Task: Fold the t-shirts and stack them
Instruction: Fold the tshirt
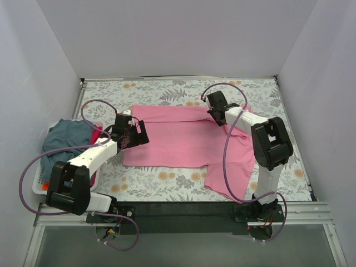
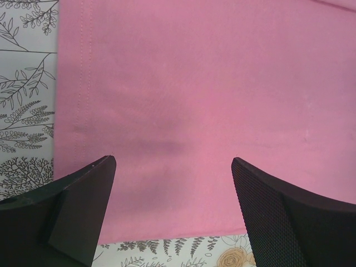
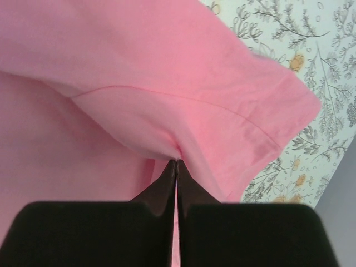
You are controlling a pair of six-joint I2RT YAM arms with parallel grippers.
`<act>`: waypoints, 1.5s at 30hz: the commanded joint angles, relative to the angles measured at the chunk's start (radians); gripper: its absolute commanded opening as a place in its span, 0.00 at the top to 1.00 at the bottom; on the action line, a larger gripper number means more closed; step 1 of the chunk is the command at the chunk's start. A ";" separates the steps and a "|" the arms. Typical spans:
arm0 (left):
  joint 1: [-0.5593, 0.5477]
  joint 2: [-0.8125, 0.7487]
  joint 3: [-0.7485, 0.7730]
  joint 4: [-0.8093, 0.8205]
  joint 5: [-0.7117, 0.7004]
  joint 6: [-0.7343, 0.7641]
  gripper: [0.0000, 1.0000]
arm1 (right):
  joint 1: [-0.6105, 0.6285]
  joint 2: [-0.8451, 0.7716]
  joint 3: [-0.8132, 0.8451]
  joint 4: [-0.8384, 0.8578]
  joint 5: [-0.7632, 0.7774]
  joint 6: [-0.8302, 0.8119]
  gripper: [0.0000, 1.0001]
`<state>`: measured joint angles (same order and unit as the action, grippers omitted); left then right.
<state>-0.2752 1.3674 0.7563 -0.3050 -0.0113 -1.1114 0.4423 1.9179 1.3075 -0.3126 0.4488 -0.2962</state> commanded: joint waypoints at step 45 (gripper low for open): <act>-0.004 -0.010 0.012 0.014 0.005 0.021 0.22 | 0.009 -0.051 -0.131 0.004 -0.005 0.049 0.67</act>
<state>-0.2752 1.3769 0.7563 -0.3054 -0.0071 -1.1034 0.4335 1.8599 1.1877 -0.3325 0.4183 -0.2569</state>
